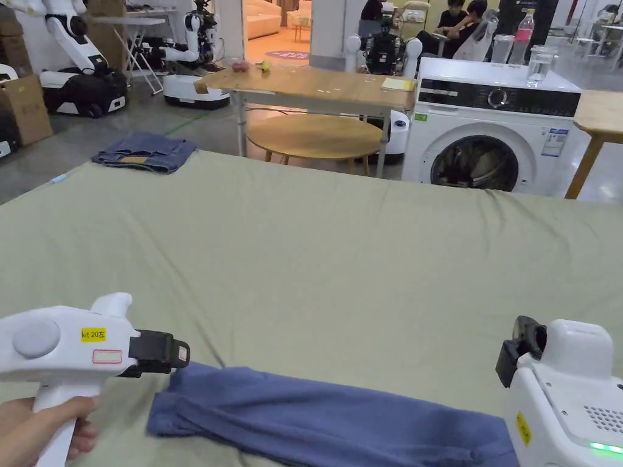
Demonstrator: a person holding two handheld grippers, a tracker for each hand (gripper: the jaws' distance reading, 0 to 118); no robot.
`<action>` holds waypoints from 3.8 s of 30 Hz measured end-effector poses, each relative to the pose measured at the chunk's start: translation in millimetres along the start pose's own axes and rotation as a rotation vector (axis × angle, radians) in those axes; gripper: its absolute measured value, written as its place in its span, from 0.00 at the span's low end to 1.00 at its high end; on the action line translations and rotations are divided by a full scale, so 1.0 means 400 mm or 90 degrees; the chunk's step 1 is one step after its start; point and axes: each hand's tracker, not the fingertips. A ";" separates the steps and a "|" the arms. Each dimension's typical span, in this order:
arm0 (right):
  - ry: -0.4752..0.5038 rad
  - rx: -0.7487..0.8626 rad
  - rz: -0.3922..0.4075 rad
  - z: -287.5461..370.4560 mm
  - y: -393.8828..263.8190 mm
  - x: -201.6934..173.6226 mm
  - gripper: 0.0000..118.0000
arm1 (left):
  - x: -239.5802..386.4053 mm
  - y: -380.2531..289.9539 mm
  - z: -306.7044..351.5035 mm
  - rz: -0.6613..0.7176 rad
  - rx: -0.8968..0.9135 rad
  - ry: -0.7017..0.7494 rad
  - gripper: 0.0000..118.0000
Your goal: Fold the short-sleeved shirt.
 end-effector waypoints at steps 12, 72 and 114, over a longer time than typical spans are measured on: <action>0.001 -0.018 0.024 -0.005 -0.038 -0.005 0.00 | -0.111 -0.012 -0.090 0.104 -0.160 -0.185 0.62; 0.001 -0.080 0.002 -0.021 -0.076 0.059 0.00 | 0.475 -0.036 -0.272 -0.008 -0.222 -0.145 0.02; -0.011 -0.102 0.006 -0.005 -0.087 0.097 0.00 | 0.562 -0.171 -0.442 -0.044 -0.287 -0.229 0.02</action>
